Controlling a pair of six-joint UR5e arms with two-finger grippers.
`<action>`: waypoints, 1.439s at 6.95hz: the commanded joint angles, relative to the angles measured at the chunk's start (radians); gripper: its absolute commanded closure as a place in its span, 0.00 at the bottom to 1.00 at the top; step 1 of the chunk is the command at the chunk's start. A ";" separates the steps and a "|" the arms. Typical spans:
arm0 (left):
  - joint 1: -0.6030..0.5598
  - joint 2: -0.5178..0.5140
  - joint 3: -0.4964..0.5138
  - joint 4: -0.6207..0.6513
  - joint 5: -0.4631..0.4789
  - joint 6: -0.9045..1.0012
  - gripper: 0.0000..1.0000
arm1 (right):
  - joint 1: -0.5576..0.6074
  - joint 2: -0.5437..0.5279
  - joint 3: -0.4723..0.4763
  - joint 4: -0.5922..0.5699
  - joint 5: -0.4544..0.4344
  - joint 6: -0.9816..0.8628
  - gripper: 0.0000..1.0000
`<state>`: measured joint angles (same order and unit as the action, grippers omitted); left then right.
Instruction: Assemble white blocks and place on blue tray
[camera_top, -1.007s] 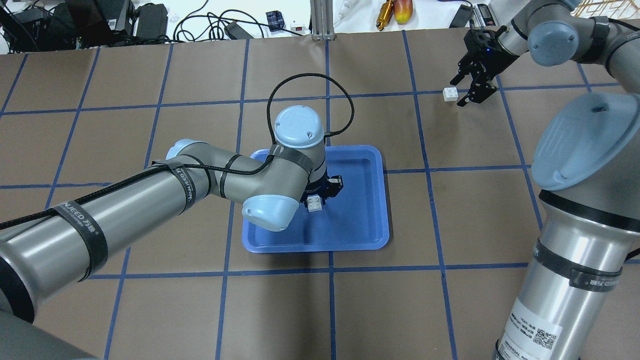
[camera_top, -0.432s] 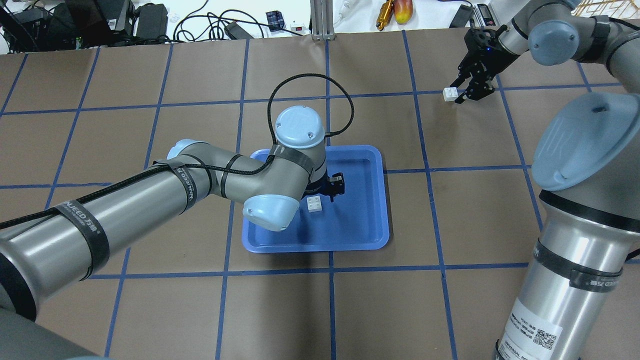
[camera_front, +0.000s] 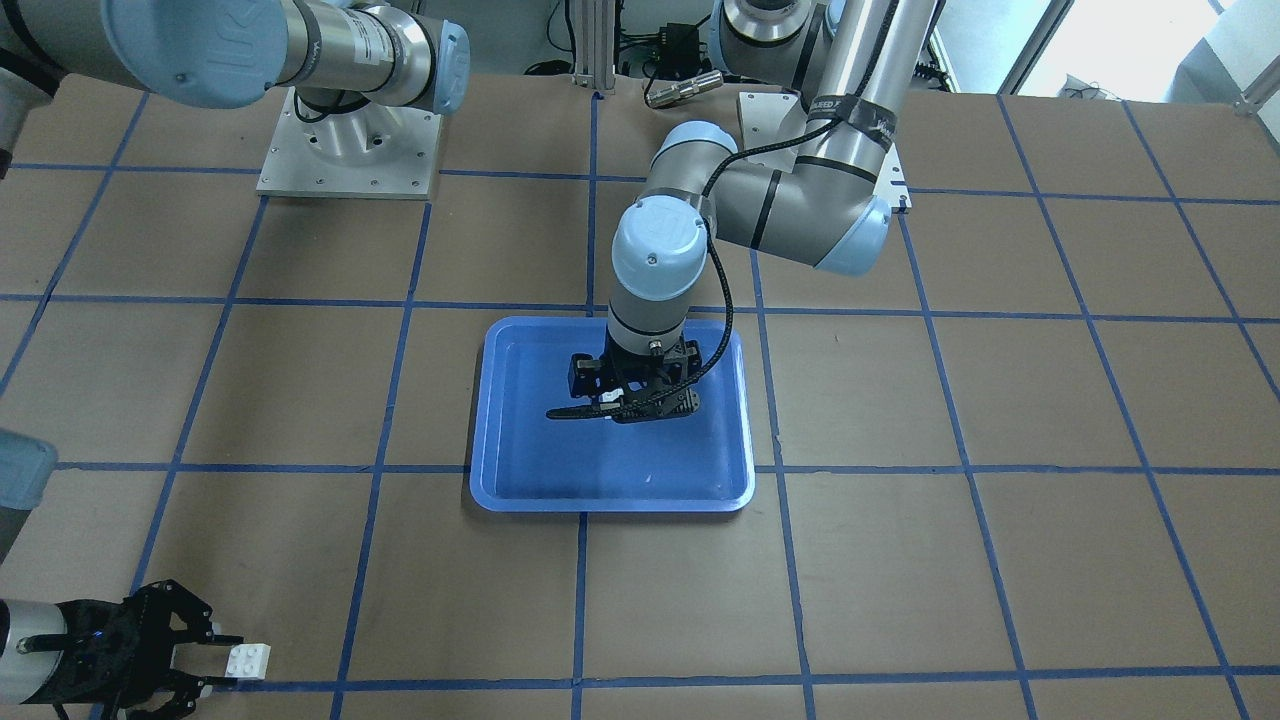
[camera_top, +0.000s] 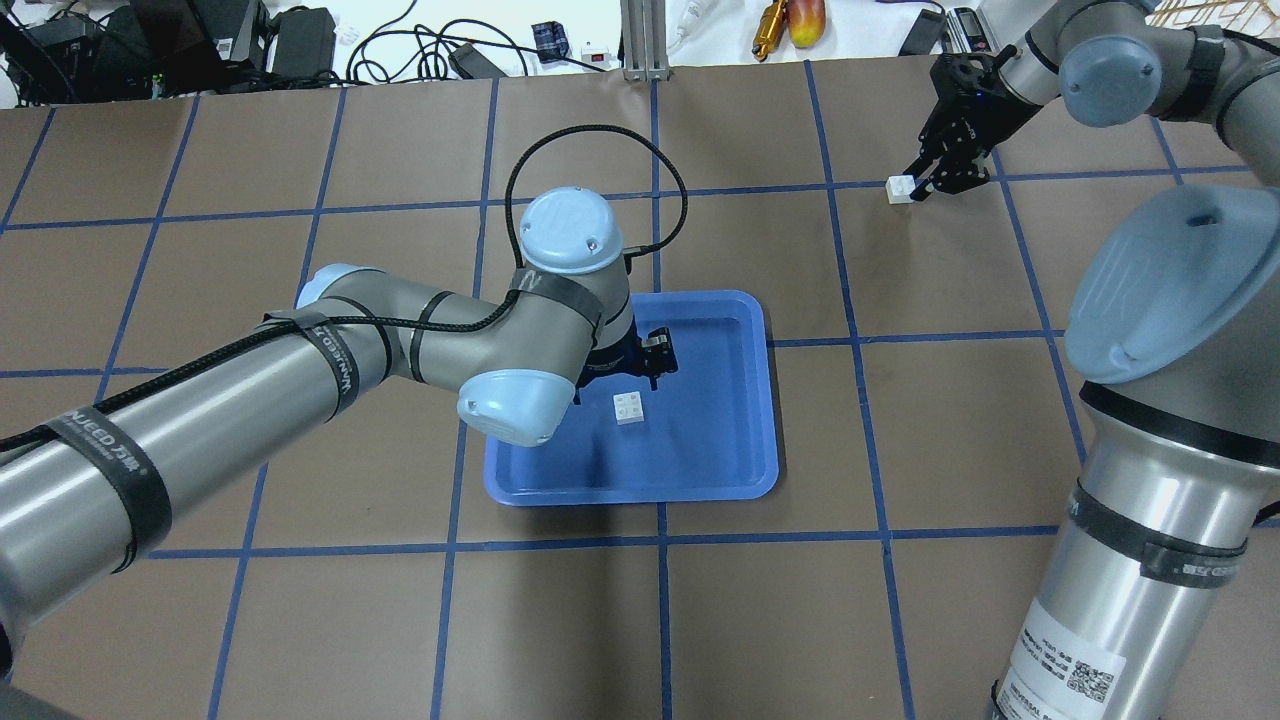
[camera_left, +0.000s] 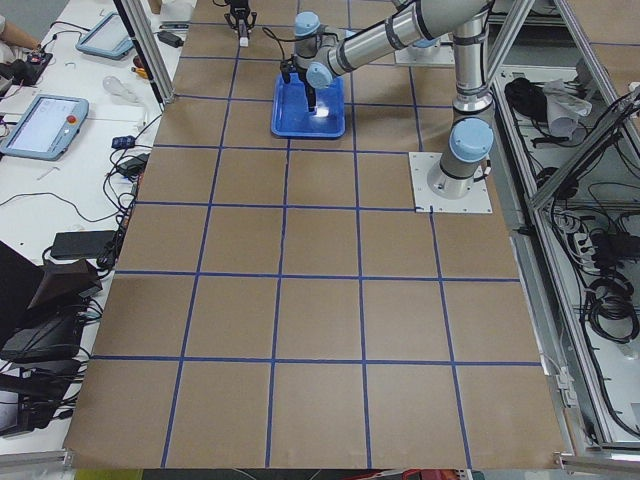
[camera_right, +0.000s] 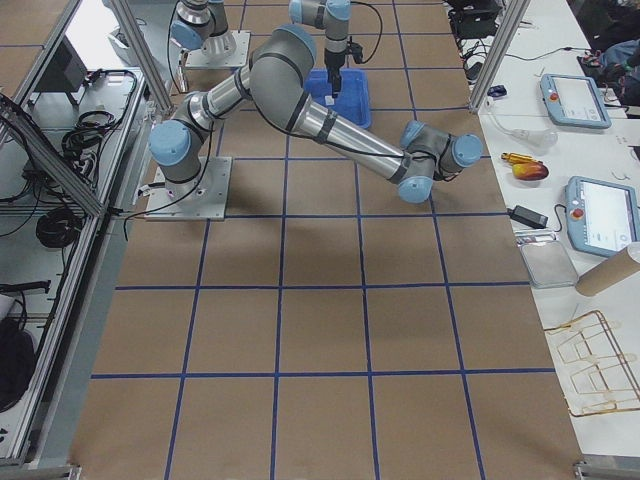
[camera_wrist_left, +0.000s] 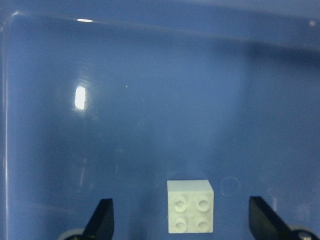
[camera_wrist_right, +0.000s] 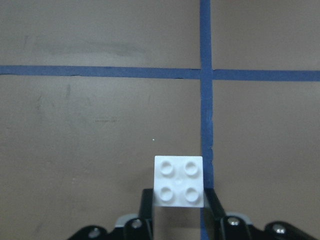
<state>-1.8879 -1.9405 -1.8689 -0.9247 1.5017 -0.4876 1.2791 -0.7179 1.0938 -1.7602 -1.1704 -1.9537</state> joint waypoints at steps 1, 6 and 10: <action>0.087 0.055 -0.015 -0.054 -0.091 0.088 0.04 | 0.002 -0.076 0.003 0.134 0.003 0.002 1.00; 0.151 0.086 -0.110 -0.026 -0.162 0.201 0.04 | 0.103 -0.326 0.212 0.186 0.017 0.134 1.00; 0.158 0.071 -0.107 -0.028 -0.242 0.186 0.53 | 0.179 -0.512 0.582 -0.009 0.094 0.204 1.00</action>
<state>-1.7307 -1.8699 -1.9780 -0.9509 1.2641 -0.2936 1.4131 -1.1982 1.5759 -1.6742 -1.0858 -1.7941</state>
